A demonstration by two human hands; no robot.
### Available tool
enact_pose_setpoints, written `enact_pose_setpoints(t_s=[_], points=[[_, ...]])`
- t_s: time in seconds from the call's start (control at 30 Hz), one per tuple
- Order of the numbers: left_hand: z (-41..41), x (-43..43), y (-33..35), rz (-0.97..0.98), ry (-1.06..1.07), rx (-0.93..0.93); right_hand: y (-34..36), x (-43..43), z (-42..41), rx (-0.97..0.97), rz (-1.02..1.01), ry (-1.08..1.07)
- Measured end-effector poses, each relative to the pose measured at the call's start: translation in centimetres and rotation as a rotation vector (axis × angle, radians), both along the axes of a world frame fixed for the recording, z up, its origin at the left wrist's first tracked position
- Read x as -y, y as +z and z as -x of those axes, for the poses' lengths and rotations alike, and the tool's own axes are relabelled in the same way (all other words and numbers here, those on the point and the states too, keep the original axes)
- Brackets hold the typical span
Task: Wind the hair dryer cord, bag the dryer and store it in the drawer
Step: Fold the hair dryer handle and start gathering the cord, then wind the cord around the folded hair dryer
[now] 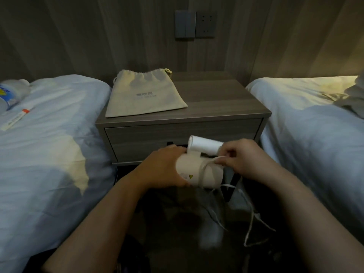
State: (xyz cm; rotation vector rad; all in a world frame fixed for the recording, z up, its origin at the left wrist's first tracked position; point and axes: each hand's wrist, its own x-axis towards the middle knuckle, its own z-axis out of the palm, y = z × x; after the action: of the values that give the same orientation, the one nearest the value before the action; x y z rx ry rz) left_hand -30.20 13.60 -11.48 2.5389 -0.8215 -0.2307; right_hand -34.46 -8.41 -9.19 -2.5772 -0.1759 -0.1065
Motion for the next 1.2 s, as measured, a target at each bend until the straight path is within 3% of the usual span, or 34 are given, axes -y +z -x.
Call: enact_pose_setpoints(t_s=[0.1,0.3,0.5,0.57,0.67,0.83,0.87,0.93,1.0,1.07,1.2], points=[[0.2,0.1,-0.3,-0.077,-0.097,-0.034,-0.1,-0.1,-0.1,-0.076,0.044,-0.079],[-0.4,-0.4,-0.7,-0.144,-0.176,-0.108,-0.9,-0.3,-0.4,-0.175,0.180,-0.001],[-0.8,-0.9,-1.1,-0.147,-0.247,-0.254,-0.9,1.7,-0.8,-0.236,-0.113,0.247],[-0.8,-0.8,-1.0,-0.120,-0.276,-0.317,-1.2,2.1,-1.1,-0.221,-0.184,0.231],[-0.9,-0.9,-0.9,-0.071,-0.300,-0.396,-1.7,2.3,-1.1,-0.222,-0.447,0.130],[-1.0,-1.1,-0.4,0.147,-0.273,-0.477,-2.7,3.5,-2.2,-0.304,-0.692,0.051],[-1.0,-1.2,-0.4,0.208,-0.266,-0.502,-2.7,3.5,-2.5,-0.367,-0.816,0.068],[-1.0,-1.3,-0.3,0.341,-0.243,-0.536,-2.9,3.0,-2.6,-0.585,-1.274,0.232],[-1.1,-1.2,-0.3,0.502,-0.199,-0.564,-3.5,2.8,-2.6,-0.599,-1.461,0.319],[-1.2,-1.0,-0.4,0.671,-0.135,-0.611,-3.9,2.8,-2.9,-0.433,-1.304,0.187],[-1.5,-0.5,-0.8,0.877,-0.036,-0.653,-4.4,2.0,-3.2,-0.372,-1.210,0.108]])
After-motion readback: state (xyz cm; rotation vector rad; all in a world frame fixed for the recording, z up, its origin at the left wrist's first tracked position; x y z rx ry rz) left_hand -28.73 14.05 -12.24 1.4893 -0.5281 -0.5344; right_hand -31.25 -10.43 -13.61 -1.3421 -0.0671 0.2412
